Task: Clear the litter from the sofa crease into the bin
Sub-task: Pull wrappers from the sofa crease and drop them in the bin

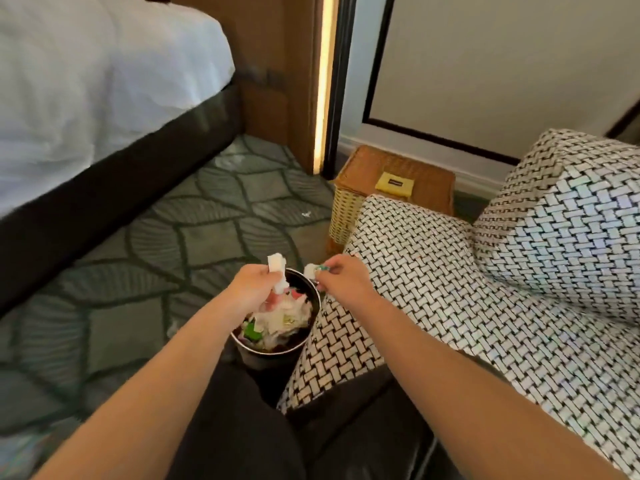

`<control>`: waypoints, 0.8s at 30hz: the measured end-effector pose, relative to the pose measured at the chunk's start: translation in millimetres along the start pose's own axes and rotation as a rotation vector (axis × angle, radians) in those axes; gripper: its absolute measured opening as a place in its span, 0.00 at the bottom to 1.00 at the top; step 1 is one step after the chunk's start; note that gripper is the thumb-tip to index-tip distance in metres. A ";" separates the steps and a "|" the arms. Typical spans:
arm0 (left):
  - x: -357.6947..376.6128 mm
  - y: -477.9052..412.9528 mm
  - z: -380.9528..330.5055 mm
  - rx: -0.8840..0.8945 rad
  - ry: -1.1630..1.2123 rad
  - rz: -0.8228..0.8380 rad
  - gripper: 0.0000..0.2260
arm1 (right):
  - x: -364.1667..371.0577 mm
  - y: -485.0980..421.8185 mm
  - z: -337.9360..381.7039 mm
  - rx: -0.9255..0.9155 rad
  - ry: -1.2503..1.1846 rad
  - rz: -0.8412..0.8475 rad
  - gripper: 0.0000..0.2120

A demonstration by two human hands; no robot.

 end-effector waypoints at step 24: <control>-19.0 -71.0 50.4 -0.034 -0.376 0.006 0.06 | 72.3 -63.5 -32.8 0.040 0.334 0.292 0.13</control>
Point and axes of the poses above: each hand's wrist, its own y-axis away from the middle knuckle, its own x-axis out of the palm, z = x × y, the point moved 4 cm from there along -y, towards the middle knuckle, and after that the axes turned 3 degrees about y, right-handed, at the moved point
